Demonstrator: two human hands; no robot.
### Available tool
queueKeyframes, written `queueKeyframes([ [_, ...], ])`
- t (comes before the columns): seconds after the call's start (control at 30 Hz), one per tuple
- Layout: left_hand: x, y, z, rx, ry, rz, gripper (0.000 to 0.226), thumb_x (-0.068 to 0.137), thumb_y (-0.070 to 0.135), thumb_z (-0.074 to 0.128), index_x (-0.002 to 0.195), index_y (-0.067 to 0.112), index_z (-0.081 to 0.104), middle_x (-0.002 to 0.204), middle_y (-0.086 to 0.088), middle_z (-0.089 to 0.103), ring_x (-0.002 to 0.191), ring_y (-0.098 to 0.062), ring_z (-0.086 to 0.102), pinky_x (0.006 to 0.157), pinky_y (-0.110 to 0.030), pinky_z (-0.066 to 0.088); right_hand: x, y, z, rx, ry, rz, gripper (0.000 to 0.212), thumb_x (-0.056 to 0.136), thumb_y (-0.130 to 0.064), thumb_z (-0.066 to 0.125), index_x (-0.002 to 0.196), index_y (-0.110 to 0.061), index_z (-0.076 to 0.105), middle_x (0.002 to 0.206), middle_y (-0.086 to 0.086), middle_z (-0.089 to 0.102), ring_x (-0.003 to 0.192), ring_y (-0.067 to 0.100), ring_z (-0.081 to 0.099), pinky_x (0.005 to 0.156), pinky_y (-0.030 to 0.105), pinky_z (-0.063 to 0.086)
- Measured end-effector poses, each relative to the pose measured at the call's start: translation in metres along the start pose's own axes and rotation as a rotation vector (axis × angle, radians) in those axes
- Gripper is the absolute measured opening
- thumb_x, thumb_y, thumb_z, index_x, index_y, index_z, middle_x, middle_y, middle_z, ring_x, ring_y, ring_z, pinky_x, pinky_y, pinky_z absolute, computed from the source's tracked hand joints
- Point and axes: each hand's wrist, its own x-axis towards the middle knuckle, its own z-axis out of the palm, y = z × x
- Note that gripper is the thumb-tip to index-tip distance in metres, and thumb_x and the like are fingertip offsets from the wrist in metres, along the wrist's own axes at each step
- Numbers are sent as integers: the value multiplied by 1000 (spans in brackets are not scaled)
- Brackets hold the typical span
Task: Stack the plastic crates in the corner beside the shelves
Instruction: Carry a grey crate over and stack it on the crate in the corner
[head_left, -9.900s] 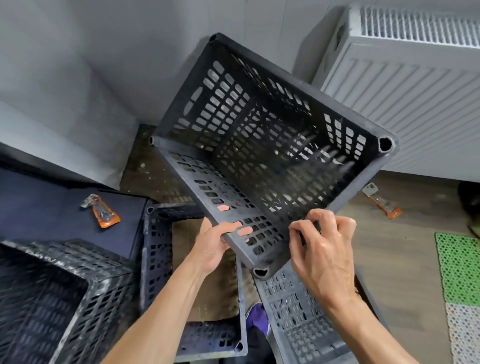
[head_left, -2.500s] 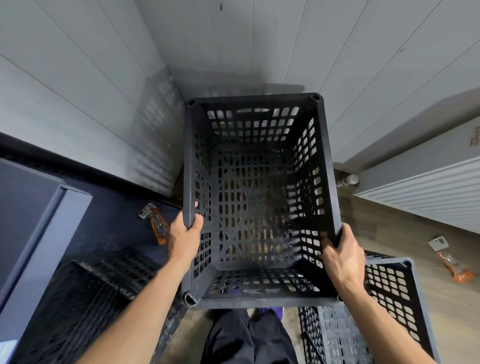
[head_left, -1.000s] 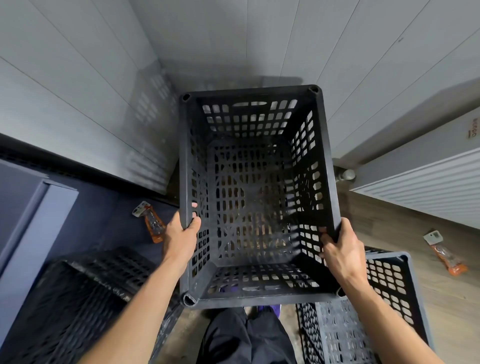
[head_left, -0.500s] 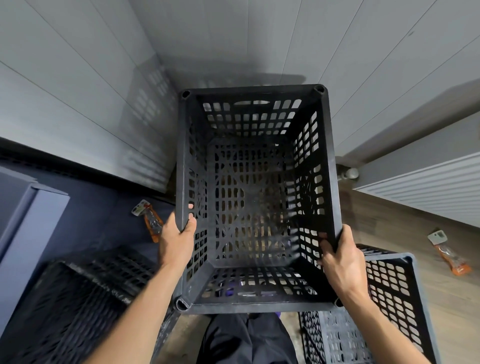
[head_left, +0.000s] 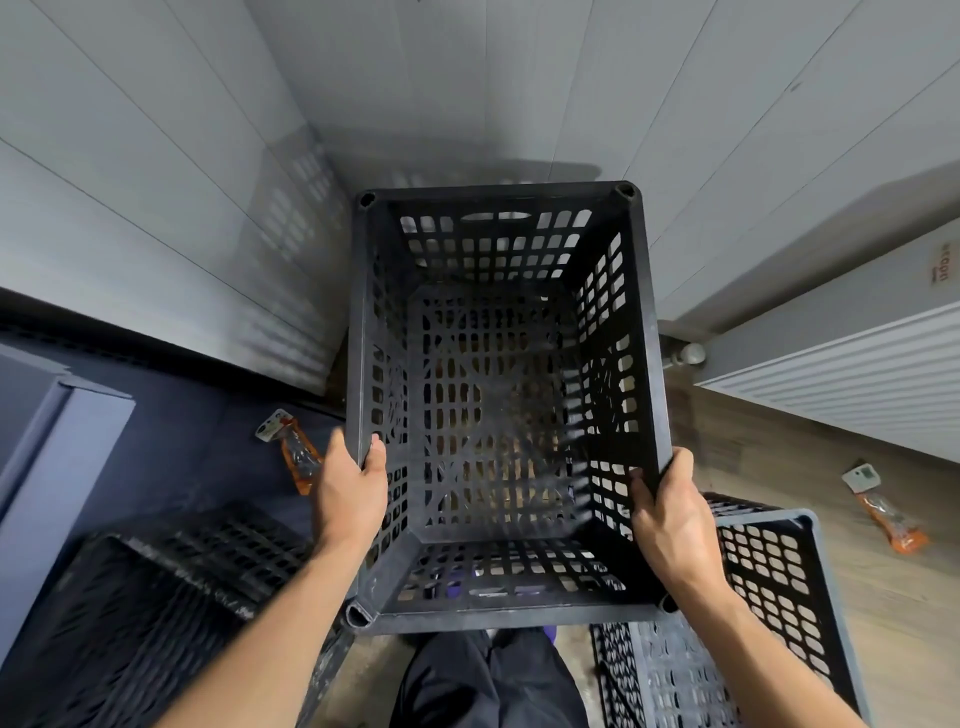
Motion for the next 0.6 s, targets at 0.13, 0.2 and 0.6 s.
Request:
queueKeyframes([
  [0.13, 4, -8, -6, -65, -67, 25, 47, 98, 44, 52, 137, 18, 48, 134, -9, 60, 116, -36, 62, 97, -52, 51, -1, 9, 0, 66, -35, 37, 16, 101, -30, 51, 108, -36, 38, 87, -10, 67, 76, 14, 66, 60, 34, 51],
  [0.2, 3, -13, -8, -86, -86, 26, 46, 96, 45, 55, 134, 20, 49, 130, -5, 62, 115, -32, 63, 99, -50, 49, -3, 15, 0, 108, -70, 71, 28, 100, -27, 53, 120, -41, 41, 93, -16, 66, 83, 8, 64, 63, 29, 47],
  [0.6, -40, -66, -10, -185, -206, -144, 54, 88, 64, 58, 127, 26, 56, 115, 1, 64, 106, -25, 62, 91, -44, 49, -27, 40, 8, 138, -35, 223, 27, 94, -46, 56, 117, -32, 58, 93, -14, 66, 91, 15, 64, 83, 39, 51],
])
